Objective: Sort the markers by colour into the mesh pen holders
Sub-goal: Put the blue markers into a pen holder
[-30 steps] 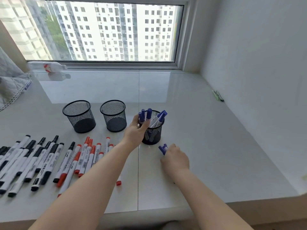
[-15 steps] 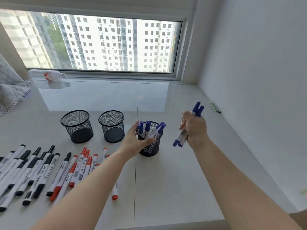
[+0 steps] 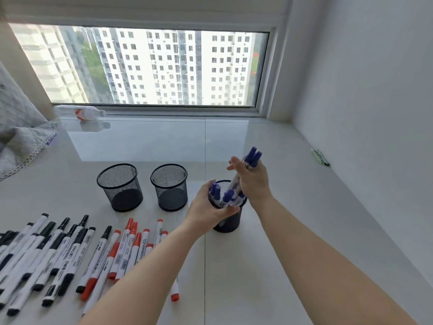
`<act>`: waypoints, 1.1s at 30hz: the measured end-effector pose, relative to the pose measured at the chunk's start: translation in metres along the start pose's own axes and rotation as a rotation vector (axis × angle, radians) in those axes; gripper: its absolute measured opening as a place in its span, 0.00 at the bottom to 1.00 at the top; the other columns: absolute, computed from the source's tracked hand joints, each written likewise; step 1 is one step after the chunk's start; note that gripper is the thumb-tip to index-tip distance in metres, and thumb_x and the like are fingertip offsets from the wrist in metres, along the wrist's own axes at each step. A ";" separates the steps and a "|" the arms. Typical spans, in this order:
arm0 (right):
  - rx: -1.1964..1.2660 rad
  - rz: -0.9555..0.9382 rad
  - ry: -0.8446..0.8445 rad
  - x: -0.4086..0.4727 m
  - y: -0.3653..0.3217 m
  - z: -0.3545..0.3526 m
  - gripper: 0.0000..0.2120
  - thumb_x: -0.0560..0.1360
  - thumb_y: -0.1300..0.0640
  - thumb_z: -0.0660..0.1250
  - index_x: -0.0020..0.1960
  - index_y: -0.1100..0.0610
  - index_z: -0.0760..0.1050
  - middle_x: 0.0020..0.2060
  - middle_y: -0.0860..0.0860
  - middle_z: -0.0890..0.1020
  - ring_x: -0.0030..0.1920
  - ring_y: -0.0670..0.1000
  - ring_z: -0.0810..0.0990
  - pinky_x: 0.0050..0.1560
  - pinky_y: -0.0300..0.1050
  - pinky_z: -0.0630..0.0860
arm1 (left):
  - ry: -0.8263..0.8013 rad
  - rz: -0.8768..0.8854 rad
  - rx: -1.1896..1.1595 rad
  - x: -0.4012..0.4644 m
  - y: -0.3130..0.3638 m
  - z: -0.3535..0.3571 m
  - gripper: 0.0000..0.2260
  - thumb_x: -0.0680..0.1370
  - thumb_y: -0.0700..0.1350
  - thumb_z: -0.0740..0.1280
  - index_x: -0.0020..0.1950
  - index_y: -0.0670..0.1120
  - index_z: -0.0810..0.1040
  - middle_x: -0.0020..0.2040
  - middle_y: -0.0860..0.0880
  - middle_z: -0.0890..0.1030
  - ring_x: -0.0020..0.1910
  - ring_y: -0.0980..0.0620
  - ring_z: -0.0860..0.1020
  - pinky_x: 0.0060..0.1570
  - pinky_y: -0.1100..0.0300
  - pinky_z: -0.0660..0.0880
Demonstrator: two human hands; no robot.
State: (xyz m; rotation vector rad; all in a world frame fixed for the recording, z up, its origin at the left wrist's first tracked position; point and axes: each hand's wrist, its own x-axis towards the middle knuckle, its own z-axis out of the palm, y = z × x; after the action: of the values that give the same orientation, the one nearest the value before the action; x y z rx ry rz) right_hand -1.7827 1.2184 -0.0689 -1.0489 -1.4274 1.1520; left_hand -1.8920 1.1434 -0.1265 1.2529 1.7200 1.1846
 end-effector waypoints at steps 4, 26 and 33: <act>-0.061 0.079 -0.065 -0.003 0.011 -0.004 0.12 0.72 0.61 0.68 0.32 0.56 0.69 0.30 0.52 0.76 0.34 0.50 0.76 0.40 0.44 0.72 | 0.021 0.016 0.045 0.002 0.001 0.001 0.46 0.52 0.65 0.74 0.67 0.57 0.64 0.53 0.60 0.75 0.53 0.60 0.74 0.47 0.70 0.67; -0.275 0.001 -0.247 0.006 0.021 -0.032 0.11 0.80 0.57 0.56 0.50 0.50 0.78 0.45 0.50 0.81 0.40 0.49 0.79 0.48 0.47 0.77 | -0.006 0.058 0.031 0.006 0.002 0.012 0.39 0.58 0.56 0.78 0.65 0.58 0.65 0.50 0.65 0.75 0.45 0.77 0.72 0.38 0.83 0.66; -0.250 0.092 -0.212 -0.002 -0.006 -0.042 0.14 0.80 0.51 0.54 0.54 0.56 0.76 0.41 0.49 0.79 0.38 0.46 0.79 0.40 0.34 0.76 | -0.048 0.019 -0.011 0.003 0.006 0.021 0.41 0.61 0.57 0.77 0.69 0.58 0.61 0.58 0.57 0.76 0.55 0.60 0.76 0.51 0.68 0.70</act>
State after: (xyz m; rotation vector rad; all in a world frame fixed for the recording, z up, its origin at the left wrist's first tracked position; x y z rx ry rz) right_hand -1.7416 1.2214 -0.0606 -1.2037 -1.7399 1.2003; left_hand -1.8723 1.1529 -0.1279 1.2839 1.6682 1.1634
